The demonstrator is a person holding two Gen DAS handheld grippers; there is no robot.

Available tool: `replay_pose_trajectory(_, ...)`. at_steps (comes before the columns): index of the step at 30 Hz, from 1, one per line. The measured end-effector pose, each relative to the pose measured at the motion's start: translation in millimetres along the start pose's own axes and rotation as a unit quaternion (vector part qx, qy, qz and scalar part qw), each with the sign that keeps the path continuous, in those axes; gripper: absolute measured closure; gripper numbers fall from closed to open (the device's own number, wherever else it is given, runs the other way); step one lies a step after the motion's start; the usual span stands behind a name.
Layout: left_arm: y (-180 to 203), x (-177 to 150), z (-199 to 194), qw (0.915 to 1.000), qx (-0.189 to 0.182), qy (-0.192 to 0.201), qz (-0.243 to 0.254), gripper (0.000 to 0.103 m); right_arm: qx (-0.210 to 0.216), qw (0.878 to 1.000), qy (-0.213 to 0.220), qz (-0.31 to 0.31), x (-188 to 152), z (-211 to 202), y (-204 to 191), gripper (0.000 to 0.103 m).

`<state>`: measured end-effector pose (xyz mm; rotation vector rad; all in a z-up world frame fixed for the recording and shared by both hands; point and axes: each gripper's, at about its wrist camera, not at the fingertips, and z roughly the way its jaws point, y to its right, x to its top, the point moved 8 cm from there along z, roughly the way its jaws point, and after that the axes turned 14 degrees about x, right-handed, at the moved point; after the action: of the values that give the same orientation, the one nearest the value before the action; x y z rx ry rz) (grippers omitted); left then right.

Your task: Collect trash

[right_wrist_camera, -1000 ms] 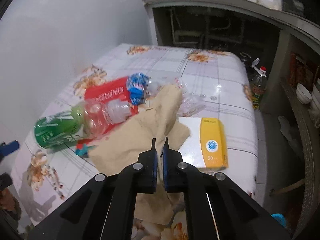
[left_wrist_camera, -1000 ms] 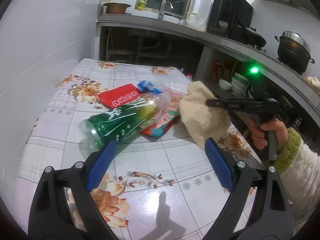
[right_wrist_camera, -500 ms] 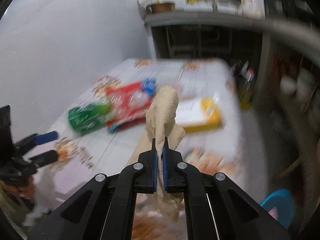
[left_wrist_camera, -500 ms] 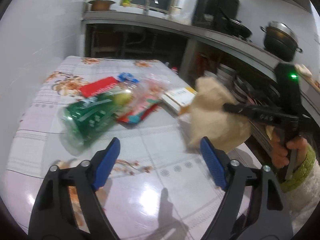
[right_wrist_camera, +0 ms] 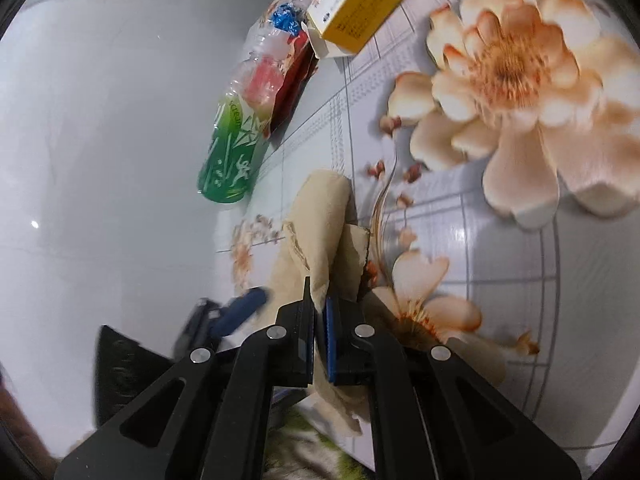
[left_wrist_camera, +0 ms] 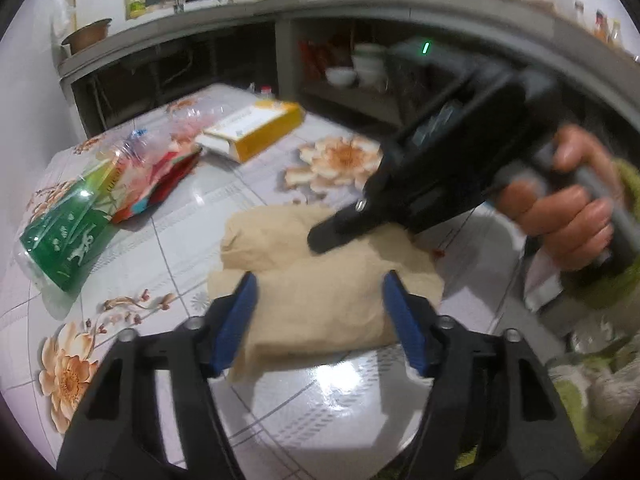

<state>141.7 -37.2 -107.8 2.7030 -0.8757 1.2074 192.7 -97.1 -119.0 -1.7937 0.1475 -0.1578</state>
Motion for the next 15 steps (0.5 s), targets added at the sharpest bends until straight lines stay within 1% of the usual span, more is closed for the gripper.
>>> replay_pose_trajectory(1, 0.8, -2.0, 4.8, 1.0000, -0.001, -0.009, 0.000, 0.054, 0.009, 1.000, -0.002, 0.001, -1.0, -1.2, -1.5, 0.098)
replay_pose_trajectory(2, 1.2, -4.2, 9.1, 0.9998, -0.003, -0.018, -0.005, 0.062, 0.010, 1.000, -0.004, -0.003, -1.1, -2.4, -3.4, 0.096)
replay_pose_trajectory(3, 0.2, -6.3, 13.7, 0.9994, -0.008, -0.030, -0.013, 0.068, 0.006, 1.000, -0.004, -0.008, -0.8, -5.7, -5.6, 0.094)
replay_pose_trajectory(4, -2.5, -6.2, 15.3, 0.9993, -0.009, -0.031, -0.020, 0.071, -0.004, 1.000, -0.004, -0.018, 1.4, -9.2, -8.7, 0.094)
replay_pose_trajectory(5, -6.3, -6.6, 15.6, 0.9990, -0.012, -0.031, -0.028, 0.078, -0.011, 1.000, -0.004, -0.025, 3.4, -12.8, -10.8, 0.094)
replay_pose_trajectory(6, -8.6, -6.7, 15.9, 0.9988, -0.015, -0.033, -0.034, 0.083, -0.017, 0.999, -0.001, -0.032, 8.3, -17.8, -14.3, 0.090)
replay_pose_trajectory(7, -11.5, -6.9, 16.7, 0.9984, -0.016, -0.037, -0.040, 0.085, -0.026, 0.999, 0.008, -0.040, 16.0, -25.8, -17.9, 0.080)
replay_pose_trajectory(8, -16.0, -7.5, 17.4, 0.9976, -0.021, -0.042, -0.052, 0.088, -0.035, 0.998, 0.021, -0.046, 24.9, -33.4, -19.8, 0.074)
replay_pose_trajectory(9, -18.1, -7.5, 17.4, 0.9970, -0.023, -0.044, -0.059, 0.089, -0.046, 0.997, 0.038, -0.054, 34.0, -42.3, -23.4, 0.064)
replay_pose_trajectory(10, -21.6, -8.5, 17.4, 0.9964, -0.024, -0.047, -0.067, 0.090, -0.063, 0.994, 0.060, -0.067, 48.0, -53.2, -28.7, 0.059)
replay_pose_trajectory(12, -26.1, -11.2, 15.6, 0.9958, -0.019, -0.049, -0.075, 0.091, -0.101, 0.986, 0.096, -0.090, 72.6, -68.0, -38.0, 0.054)
replay_pose_trajectory(13, -28.7, -12.4, 15.0, 0.9956, -0.014, -0.049, -0.079, 0.091, -0.128, 0.979, 0.114, -0.111, 88.4, -73.7, -44.8, 0.053)
replay_pose_trajectory(15, -33.1, -15.3, 12.5, 0.9950, -0.010, -0.049, -0.086, 0.091, -0.180, 0.962, 0.137, -0.152, 115.2, -77.3, -55.4, 0.053)
